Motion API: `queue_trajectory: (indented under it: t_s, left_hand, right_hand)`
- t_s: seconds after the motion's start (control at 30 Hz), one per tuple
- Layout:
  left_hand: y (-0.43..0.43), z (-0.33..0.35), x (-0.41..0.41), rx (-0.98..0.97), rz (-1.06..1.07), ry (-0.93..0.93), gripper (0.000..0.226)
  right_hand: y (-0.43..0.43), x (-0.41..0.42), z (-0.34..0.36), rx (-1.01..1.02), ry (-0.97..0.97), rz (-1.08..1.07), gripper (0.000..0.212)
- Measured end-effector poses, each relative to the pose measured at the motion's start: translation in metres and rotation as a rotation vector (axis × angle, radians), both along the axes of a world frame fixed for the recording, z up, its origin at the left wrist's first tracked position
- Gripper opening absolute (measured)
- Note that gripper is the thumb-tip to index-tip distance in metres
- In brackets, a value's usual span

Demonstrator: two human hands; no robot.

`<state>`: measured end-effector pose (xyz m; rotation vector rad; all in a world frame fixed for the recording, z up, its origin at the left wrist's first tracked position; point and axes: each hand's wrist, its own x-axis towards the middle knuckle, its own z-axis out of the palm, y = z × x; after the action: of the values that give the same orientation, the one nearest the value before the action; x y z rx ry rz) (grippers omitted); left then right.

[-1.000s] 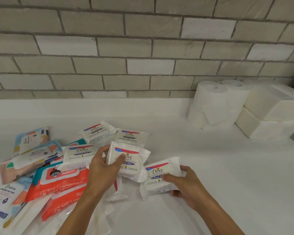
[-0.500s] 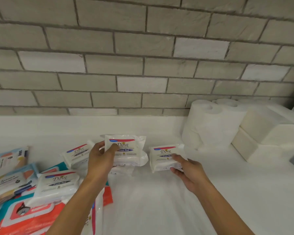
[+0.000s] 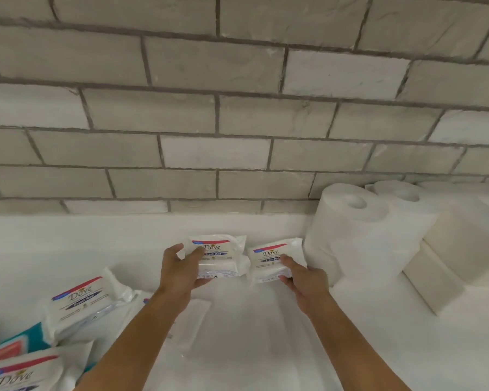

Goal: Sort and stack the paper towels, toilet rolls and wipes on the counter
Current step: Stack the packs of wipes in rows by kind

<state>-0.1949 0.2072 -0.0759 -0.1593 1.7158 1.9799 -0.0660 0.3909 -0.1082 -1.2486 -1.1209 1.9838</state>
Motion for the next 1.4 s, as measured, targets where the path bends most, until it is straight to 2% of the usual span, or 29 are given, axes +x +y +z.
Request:
queue_trajectory:
  t_s: [0.13, 0.23, 0.33, 0.4, 0.53, 0.63, 0.7, 0.83, 1.1, 1.27, 1.4]
  left_hand:
    - [0.024, -0.022, -0.016, -0.081, -0.001, -0.003, 0.052]
    - [0.036, -0.034, -0.02, -0.164, -0.012, 0.05, 0.048]
    - [0.043, -0.039, -0.019, -0.276, -0.039, 0.186, 0.047]
    - [0.041, -0.038, -0.016, -0.406, -0.106, 0.308, 0.056]
    - [0.033, -0.041, -0.012, -0.588, -0.296, 0.436, 0.075]
    - [0.028, -0.039, -0.005, -0.637, -0.406, 0.498, 0.082]
    - [0.027, -0.041, -0.004, -0.693, -0.441, 0.55, 0.08]
    - [0.026, -0.043, -0.003, -0.692, -0.446, 0.584, 0.072]
    - [0.028, -0.04, -0.003, -0.67, -0.473, 0.637, 0.079]
    - [0.019, -0.03, -0.005, -0.657, -0.493, 0.635, 0.082]
    - [-0.006, -0.019, -0.008, -0.658, -0.425, 0.632, 0.081]
  right_hand:
    - [0.015, -0.013, -0.018, -0.003, -0.002, -0.078, 0.03]
    - [0.016, -0.014, -0.031, 0.09, -0.054, -0.123, 0.03]
    - [0.006, -0.001, -0.031, 0.376, -0.284, -0.066, 0.023]
    - [-0.006, 0.011, -0.028, 0.621, -0.411, -0.046, 0.016]
    - [-0.027, 0.025, -0.037, 0.995, -0.568, -0.013, 0.039]
    - [-0.021, 0.021, -0.047, 1.341, -0.57, 0.068, 0.041]
    - [-0.013, 0.013, -0.051, 1.45, -0.553, 0.17, 0.041]
    - [0.001, 0.001, -0.051, 1.415, -0.548, 0.29, 0.032]
    - [0.011, -0.004, -0.048, 1.388, -0.553, 0.324, 0.03]
    - [0.004, 0.0, -0.042, 1.433, -0.65, 0.364, 0.033]
    - [-0.021, 0.007, -0.026, 1.447, -0.57, 0.333, 0.028]
